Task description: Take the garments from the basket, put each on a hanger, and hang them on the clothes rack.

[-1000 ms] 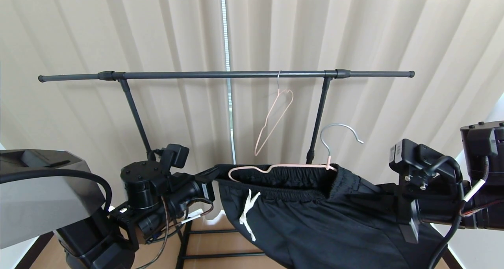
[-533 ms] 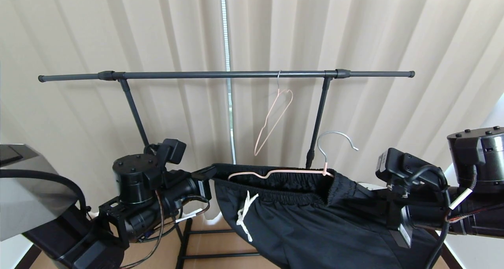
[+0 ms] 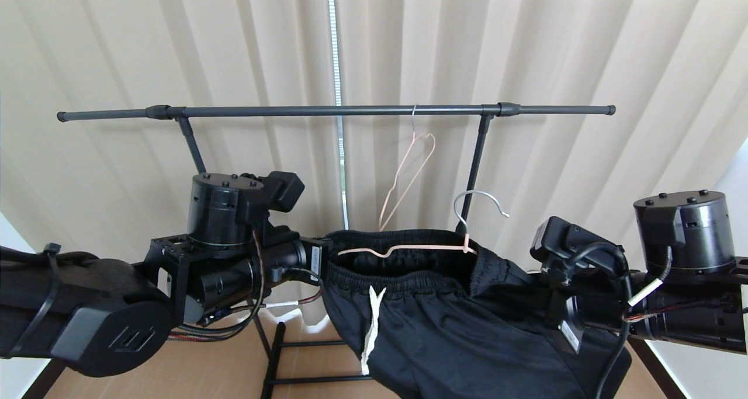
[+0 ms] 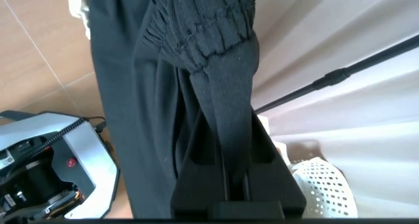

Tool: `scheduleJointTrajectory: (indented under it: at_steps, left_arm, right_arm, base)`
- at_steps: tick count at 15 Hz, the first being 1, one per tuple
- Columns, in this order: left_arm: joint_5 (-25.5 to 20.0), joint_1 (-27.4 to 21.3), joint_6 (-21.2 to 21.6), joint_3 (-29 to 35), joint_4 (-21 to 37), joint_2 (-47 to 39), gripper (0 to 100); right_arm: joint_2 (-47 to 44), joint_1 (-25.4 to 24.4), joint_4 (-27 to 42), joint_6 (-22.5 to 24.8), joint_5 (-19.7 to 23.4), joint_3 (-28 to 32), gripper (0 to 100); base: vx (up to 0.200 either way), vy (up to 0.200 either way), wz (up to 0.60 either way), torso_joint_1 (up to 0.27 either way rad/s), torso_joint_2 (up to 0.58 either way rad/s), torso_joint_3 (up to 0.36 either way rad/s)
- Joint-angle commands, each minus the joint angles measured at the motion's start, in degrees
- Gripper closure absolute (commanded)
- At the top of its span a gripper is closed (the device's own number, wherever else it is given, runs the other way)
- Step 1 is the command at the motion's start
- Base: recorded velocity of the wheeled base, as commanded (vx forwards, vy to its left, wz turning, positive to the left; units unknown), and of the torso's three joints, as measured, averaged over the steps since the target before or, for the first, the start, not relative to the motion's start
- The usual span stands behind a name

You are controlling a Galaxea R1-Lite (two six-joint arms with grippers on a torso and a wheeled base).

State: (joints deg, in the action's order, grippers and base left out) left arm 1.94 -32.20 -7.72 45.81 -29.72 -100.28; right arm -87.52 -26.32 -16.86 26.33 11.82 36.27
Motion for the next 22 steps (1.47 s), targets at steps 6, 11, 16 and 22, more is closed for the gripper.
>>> scheduleJointTrajectory:
  at_steps: [6, 11, 16, 22]
  left_arm:
    - [4.39, -8.06, 0.42, 5.96, 10.21, 4.3, 100]
    - [4.48, -13.07, 0.42, 8.77, 13.29, 4.83, 100]
    - [4.57, -16.06, 0.42, 9.03, 13.37, 5.62, 100]
    - [4.39, -16.41, 1.83, 7.36, 13.11, 5.36, 100]
  right_arm:
    - [-6.26, -0.84, -11.35, -2.25, -2.86, -3.22, 100]
    - [-10.22, -1.54, -20.93, -7.96, -1.72, -5.15, 100]
    - [-14.35, -1.63, -31.04, -11.04, -0.93, -7.7, 100]
    - [-14.35, -1.63, -42.64, -16.05, 3.64, -10.6, 100]
  base:
    - [0.0, 0.0, 0.0, 0.0, 0.0, 0.0]
    - [0.0, 0.0, 0.0, 0.0, 0.0, 0.0]
    - [0.0, 0.0, 0.0, 0.0, 0.0, 0.0]
    - [0.0, 0.0, 0.0, 0.0, 0.0, 0.0]
